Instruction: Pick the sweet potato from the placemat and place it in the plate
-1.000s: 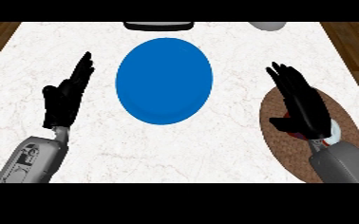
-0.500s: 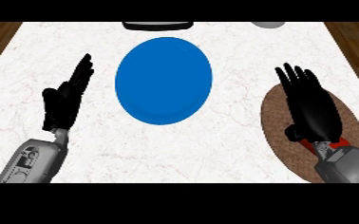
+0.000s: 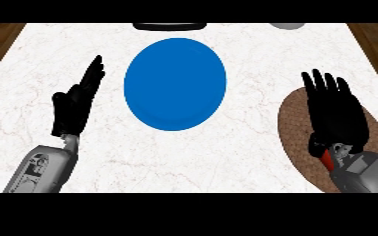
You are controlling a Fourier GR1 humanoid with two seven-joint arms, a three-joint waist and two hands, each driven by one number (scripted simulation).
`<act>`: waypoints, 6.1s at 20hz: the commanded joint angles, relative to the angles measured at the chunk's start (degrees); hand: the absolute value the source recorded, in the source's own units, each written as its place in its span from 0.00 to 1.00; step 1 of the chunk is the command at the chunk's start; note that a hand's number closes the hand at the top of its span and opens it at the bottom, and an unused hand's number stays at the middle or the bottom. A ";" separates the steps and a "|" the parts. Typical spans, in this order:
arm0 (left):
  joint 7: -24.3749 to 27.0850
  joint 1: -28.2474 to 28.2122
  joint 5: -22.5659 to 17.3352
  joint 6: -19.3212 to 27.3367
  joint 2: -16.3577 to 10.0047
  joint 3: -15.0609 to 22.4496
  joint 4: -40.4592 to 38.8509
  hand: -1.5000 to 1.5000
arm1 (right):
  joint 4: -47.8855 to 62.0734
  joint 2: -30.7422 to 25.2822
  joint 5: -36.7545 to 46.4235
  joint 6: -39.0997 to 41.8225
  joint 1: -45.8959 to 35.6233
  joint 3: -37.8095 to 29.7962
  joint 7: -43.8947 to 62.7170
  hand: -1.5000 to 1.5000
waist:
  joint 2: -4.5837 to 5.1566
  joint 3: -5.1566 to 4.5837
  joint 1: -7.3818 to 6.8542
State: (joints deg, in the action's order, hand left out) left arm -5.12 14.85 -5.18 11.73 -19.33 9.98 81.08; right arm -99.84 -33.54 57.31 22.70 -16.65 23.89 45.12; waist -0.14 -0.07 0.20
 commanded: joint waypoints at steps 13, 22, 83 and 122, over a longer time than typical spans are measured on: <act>-1.84 1.34 3.59 -3.64 2.33 -5.34 -0.18 0.50 | 17.15 4.79 6.73 3.83 -3.12 -8.08 -7.63 0.00 | 0.15 0.07 -0.42; -1.37 -3.12 5.96 -4.22 5.29 -4.66 4.09 0.50 | 26.62 0.76 9.19 -4.12 0.41 -13.95 -18.36 0.00 | 0.12 0.09 -0.40; 0.76 -0.99 12.37 -7.49 11.24 -7.60 0.23 0.50 | 36.07 33.53 -7.38 -32.95 -35.64 0.53 -1.42 1.00 | 0.62 0.01 -2.64; 0.92 -2.32 9.03 -12.64 7.14 -13.65 0.80 0.50 | 24.26 20.13 -46.19 -64.74 -11.87 -4.90 -24.26 0.00 | -0.06 0.06 0.33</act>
State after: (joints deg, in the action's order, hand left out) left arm -4.71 12.91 4.80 0.54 -11.17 -2.37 81.62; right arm -66.91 -9.80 11.22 -44.79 -35.34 19.95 19.98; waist -0.23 0.01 0.57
